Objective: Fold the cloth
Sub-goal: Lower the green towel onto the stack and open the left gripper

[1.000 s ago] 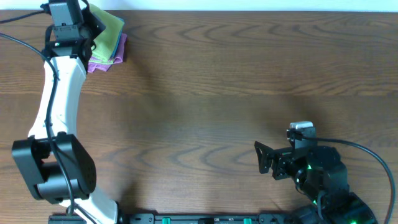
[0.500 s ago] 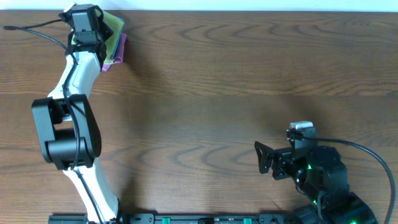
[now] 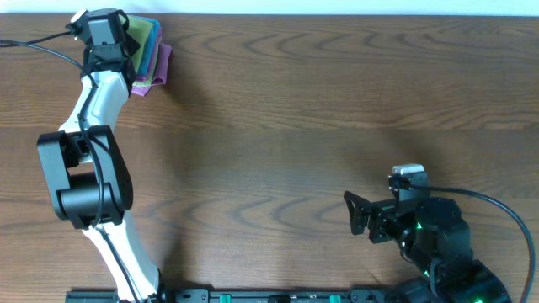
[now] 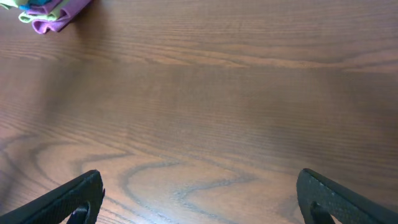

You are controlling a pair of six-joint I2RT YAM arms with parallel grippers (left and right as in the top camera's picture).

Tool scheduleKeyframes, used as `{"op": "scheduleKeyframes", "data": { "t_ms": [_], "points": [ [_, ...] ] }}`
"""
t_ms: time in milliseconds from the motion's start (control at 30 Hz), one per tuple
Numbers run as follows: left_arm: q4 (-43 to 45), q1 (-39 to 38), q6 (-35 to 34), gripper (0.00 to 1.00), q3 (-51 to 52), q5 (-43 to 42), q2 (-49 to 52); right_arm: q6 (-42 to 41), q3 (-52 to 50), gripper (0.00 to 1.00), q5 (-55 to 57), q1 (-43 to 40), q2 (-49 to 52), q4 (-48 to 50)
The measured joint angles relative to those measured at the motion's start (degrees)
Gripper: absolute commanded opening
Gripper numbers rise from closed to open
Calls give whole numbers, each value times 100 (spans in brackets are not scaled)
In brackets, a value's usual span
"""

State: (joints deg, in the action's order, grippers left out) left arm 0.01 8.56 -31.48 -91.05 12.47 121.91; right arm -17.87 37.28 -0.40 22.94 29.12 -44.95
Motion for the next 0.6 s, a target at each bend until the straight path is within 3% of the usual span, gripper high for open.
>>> {"op": "scheduleKeyframes", "data": {
  "t_ms": [400, 433, 567, 600],
  "points": [
    [28, 2, 2, 6, 0, 0, 310, 2, 0, 99, 0, 0, 0, 0],
    [28, 2, 2, 9, 0, 0, 341, 0, 0, 99, 0, 0, 0, 0],
    [149, 2, 31, 45, -2, 0, 365, 0, 0, 99, 0, 0, 0, 2],
    [192, 2, 46, 47, -2, 0, 365, 2, 0, 99, 0, 0, 0, 0]
  ]
}}
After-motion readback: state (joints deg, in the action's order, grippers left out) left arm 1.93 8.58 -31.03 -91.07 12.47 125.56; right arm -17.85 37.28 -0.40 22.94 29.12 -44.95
